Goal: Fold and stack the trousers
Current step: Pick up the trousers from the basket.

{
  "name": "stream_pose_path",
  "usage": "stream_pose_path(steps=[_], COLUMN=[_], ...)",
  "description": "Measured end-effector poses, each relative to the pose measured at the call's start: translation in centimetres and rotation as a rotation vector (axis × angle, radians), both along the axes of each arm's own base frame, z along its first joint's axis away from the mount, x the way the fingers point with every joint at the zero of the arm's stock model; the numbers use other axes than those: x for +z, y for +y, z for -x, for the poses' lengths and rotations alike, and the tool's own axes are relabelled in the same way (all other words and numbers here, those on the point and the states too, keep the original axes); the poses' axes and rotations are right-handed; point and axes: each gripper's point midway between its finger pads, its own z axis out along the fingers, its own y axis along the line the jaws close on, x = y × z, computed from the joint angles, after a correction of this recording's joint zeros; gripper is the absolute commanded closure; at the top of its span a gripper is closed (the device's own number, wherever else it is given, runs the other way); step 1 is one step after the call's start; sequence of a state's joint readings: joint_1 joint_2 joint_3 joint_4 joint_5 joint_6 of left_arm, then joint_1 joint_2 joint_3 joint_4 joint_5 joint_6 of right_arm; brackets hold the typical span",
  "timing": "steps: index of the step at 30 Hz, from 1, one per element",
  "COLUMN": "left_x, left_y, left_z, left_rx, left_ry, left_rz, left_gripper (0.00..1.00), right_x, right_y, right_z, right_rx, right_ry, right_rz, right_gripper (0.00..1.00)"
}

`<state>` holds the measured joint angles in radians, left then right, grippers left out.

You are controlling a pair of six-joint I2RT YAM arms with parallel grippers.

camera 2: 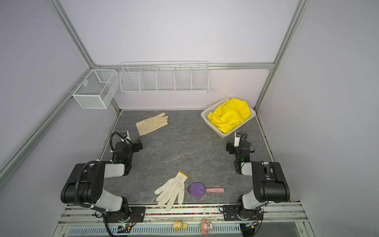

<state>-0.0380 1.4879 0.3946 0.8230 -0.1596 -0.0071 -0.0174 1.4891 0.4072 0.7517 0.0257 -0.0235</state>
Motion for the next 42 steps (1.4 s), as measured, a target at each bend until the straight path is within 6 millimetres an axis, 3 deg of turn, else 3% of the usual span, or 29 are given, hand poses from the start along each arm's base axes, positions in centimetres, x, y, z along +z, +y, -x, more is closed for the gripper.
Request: stream_pose_path(steps=[4,7,11,14,19,22,27,32,42], left_x=[3.3,7.2,11.2,12.1,11.8,10.9,9.0,7.9,5.7], left_y=[-0.3,-0.7,-2.3,-4.5,-7.1,-8.5,-11.7,-14.6,-16.3], left_z=[0.7,0.8,1.1,1.3,1.5,1.8,2.0,2.1,1.6], left_rx=[-0.009,-0.018,-0.061,-0.116,-0.194,-0.250,-0.352,-0.426,-0.457], left_ry=[-0.040,-0.081,-0.115,-0.066,0.058,0.121,0.224,0.285,0.356], left_rz=[0.002,0.029,0.082,0.130,0.242,0.316,0.440,0.509,0.551], left_gripper=[0.00,0.00,0.00,0.00,0.00,0.00,0.00,0.00,0.00], right_x=[3.8,8.0,11.9,14.1,16.2,15.3,11.4,7.6,2.6], right_y=[0.3,0.7,1.2,1.6,2.0,2.0,1.5,0.8,0.0], right_z=[-0.3,-0.6,-1.6,-2.4,-5.2,-6.7,-9.4,-10.9,-15.2], right_rx=[0.019,0.042,0.070,0.091,0.108,0.105,0.051,-0.058,-0.243], right_ry=[-0.046,-0.096,-0.095,-0.059,0.047,0.142,0.330,0.455,0.564], right_rz=[-0.007,-0.009,-0.017,-0.030,-0.056,-0.070,-0.146,-0.237,-0.263], right_gripper=[0.12,0.12,0.12,0.12,0.12,0.12,0.12,0.12,0.12])
